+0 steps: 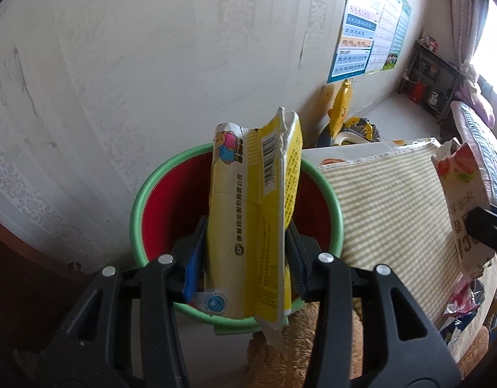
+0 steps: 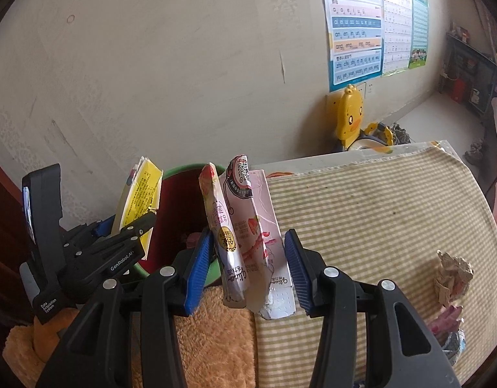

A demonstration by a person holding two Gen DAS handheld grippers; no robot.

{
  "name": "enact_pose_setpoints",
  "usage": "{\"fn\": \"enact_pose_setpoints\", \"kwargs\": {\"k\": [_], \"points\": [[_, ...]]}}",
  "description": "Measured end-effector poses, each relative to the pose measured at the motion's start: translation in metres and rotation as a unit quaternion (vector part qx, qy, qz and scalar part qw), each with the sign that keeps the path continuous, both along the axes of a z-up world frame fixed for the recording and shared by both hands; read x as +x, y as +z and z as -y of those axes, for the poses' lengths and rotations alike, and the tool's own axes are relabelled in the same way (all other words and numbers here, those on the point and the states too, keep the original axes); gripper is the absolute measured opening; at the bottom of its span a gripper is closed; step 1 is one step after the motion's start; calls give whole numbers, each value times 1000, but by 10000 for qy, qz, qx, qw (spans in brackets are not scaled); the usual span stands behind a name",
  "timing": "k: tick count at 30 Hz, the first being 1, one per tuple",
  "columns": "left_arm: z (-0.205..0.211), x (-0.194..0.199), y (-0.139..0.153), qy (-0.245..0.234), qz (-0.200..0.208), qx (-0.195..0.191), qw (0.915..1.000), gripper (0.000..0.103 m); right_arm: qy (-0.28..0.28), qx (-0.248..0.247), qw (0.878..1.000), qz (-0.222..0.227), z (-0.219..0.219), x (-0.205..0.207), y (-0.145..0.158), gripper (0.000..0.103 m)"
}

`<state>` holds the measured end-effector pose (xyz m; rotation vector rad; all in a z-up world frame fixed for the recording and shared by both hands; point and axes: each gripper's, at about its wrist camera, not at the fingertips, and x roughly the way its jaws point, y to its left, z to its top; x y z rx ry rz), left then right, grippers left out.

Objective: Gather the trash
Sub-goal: 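Carry the yellow box and milk carton to the red bucket and open both tools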

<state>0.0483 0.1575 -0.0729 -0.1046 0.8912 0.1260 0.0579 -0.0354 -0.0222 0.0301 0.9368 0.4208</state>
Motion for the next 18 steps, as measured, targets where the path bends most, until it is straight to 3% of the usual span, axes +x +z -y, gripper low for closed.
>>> {"fn": "enact_pose_setpoints", "kwargs": {"k": [18], "points": [[-19,10,-24,125,-289,-91,9995,44,370,-104,9992,-97,-47,27,-16,45]]}}
